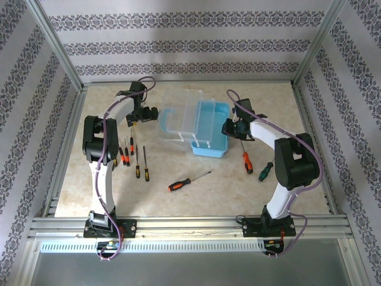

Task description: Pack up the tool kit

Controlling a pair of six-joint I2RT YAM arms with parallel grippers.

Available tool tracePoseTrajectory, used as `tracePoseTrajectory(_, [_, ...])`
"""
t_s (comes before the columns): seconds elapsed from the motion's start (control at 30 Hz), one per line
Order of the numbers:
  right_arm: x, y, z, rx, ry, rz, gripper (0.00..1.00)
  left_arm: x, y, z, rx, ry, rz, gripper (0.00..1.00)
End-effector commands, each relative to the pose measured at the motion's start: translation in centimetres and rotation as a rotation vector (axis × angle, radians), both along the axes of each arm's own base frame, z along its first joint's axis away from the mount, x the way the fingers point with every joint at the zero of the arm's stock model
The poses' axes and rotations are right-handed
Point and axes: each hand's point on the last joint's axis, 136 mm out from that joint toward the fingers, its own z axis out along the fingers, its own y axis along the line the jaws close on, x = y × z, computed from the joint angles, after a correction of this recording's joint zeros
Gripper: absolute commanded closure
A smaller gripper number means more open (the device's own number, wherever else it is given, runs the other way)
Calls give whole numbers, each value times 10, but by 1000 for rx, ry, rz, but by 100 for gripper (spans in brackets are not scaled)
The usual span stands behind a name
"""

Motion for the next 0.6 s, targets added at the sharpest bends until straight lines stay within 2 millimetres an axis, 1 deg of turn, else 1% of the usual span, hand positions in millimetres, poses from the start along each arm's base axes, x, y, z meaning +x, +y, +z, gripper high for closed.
tracePoseTrajectory(0.0, [-4,3,1,20,-11,-26,72,-8,6,-5,50,43,-3,0])
tracePoseTrajectory(0.13, [-2,0,4,25,-15,-38,74,-10,14,-11,98,56,-5,0])
tracePoseTrajectory(0.33, [5,-3,7,56,-18,-44,74,-15,26,-12,168,69,-19,0])
tracePoseTrajectory(0.47, [11,9,8,87,-19,-23,74,-16,28,-12,183,79,-26,0])
tracePoseTrajectory(0.57, [13,19,9,103,-18,-6,74,-13,25,-4,159,58,-21,0])
